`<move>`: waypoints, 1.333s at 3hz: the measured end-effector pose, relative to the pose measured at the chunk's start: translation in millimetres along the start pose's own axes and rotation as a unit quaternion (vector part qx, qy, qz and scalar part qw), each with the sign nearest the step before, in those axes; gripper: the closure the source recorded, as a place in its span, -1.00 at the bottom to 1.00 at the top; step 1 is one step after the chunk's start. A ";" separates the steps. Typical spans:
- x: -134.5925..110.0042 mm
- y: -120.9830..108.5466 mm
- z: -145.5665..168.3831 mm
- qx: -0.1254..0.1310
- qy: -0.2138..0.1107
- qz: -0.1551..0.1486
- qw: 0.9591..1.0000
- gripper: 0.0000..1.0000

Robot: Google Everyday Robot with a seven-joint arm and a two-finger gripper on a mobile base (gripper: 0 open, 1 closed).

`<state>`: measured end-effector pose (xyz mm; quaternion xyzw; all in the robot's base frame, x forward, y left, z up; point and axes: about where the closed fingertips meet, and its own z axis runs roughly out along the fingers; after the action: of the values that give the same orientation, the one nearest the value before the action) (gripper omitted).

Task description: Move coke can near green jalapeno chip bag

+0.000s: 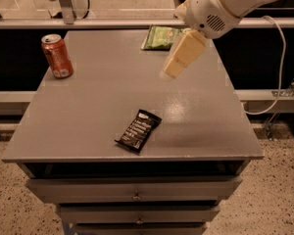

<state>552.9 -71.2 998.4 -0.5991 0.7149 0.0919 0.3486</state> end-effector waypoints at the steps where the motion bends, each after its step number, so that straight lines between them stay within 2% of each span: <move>1: -8.7 -7.5 9.4 0.002 -0.029 0.022 0.999 -1.00; 2: -40.8 -23.6 61.9 -0.009 -0.092 0.064 0.994 -1.00; 4: -123.0 -70.3 163.2 -0.009 -0.202 0.093 0.975 -1.00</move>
Offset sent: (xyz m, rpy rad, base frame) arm 0.1017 0.1115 -0.0262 0.4158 0.0482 -0.0710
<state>685.9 97.3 972.6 -0.5021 0.6813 0.2495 0.4706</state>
